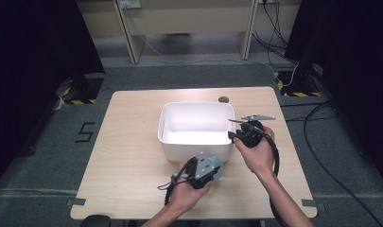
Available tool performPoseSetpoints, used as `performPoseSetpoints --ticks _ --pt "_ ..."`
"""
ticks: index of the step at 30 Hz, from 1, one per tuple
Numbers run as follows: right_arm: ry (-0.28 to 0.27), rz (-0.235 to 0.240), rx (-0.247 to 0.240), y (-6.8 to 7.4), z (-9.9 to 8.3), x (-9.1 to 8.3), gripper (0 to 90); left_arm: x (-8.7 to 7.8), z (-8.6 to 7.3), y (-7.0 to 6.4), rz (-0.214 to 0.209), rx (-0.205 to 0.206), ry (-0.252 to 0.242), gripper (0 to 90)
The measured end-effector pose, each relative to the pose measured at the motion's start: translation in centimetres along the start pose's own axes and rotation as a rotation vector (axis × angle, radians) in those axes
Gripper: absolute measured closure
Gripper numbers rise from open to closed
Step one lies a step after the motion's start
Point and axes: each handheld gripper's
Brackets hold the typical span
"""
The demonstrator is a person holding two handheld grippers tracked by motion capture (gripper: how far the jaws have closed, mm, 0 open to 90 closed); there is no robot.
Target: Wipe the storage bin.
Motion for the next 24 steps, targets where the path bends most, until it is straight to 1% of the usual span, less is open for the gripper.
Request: performPoseSetpoints --ticks 1,3,4,5,6,7,8,9,10,11,12,13,14,15,16,17,18,19,20,21,22,23,24 --pt "0.0 0.0 0.0 0.0 0.0 0.0 65.4 0.0 0.0 0.0 0.0 0.0 0.0 80.9" --pt "0.004 -0.001 0.003 0.0 0.0 0.1 64.5 -1.3 -1.0 1.0 0.007 -0.021 0.002 80.9" --pt "0.005 -0.006 0.001 0.1 0.1 0.1 63.4 -2.6 -2.1 2.1 0.034 -0.037 0.001 80.9" --pt "0.005 -0.006 0.001 0.1 0.1 0.1 63.4 -2.6 -2.1 2.1 0.034 -0.037 0.001 80.9" --pt "0.003 -0.01 0.005 0.2 0.2 0.1 63.6 -4.1 -3.1 3.5 0.064 -0.061 0.002 80.9" --pt "0.003 -0.01 0.005 0.2 0.2 0.1 63.6 -4.1 -3.1 3.5 0.064 -0.061 0.002 80.9" --pt "-0.002 -0.014 0.009 0.2 0.4 0.1 63.7 -5.6 -4.1 4.9 0.099 -0.086 0.0 80.9" --pt "-0.002 -0.014 0.009 0.2 0.4 0.1 63.7 -5.6 -4.1 4.9 0.099 -0.086 0.0 80.9" --pt "-0.004 -0.016 0.007 0.2 0.5 0.0 63.8 -6.5 -4.6 5.8 0.116 -0.108 -0.006 80.9" --pt "-0.003 -0.02 0.011 0.3 0.6 0.0 64.2 -7.1 -4.9 6.3 0.134 -0.117 -0.008 80.9" --pt "-0.005 -0.025 0.005 0.2 0.7 0.0 65.1 -8.4 -5.6 7.7 0.177 -0.139 -0.011 80.9" --pt "-0.005 -0.025 0.005 0.2 0.7 0.0 65.1 -8.4 -5.6 7.7 0.177 -0.139 -0.011 80.9" --pt "-0.002 -0.033 0.007 0.3 0.7 0.1 66.5 -9.5 -6.3 9.1 0.217 -0.165 -0.012 80.9" --pt "-0.002 -0.033 0.007 0.3 0.7 0.1 66.5 -9.5 -6.3 9.1 0.217 -0.165 -0.012 80.9" --pt "0.002 -0.036 0.007 0.3 0.7 0.1 67.5 -10.0 -6.6 10.0 0.239 -0.18 -0.011 80.9" --pt "0.008 -0.04 0.006 0.3 0.7 0.2 69.1 -10.2 -6.8 10.4 0.255 -0.188 -0.012 80.9" --pt "0.009 -0.044 0.002 0.2 0.7 0.2 70.6 -10.5 -7.1 11.3 0.279 -0.201 -0.01 80.9" --pt "0.017 -0.047 -0.001 0.2 0.7 0.2 71.6 -10.7 -7.3 11.9 0.293 -0.212 -0.011 80.9" --pt "0.018 -0.043 -0.001 0.1 0.8 0.3 71.9 -10.8 -7.5 12.9 0.312 -0.236 -0.013 80.9" --pt "0.018 -0.043 -0.001 0.1 0.8 0.3 71.9 -10.8 -7.5 12.9 0.312 -0.236 -0.013 80.9" --pt "0.027 -0.044 -0.004 0.1 0.8 0.2 72.4 -10.6 -7.7 14.0 0.329 -0.256 -0.014 80.9" --pt "0.027 -0.044 -0.004 0.1 0.8 0.2 72.4 -10.6 -7.7 14.0 0.329 -0.256 -0.014 80.9" --pt "0.03 -0.043 -0.01 0.1 0.9 0.2 72.8 -10.5 -7.6 14.6 0.337 -0.264 -0.011 80.9"
Point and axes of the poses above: each handheld gripper's, and its own axes: x roughly forward along the jaws, z roughly out of its top, y roughly to its left, and after that the axes turned 7 degrees about y, right-handed
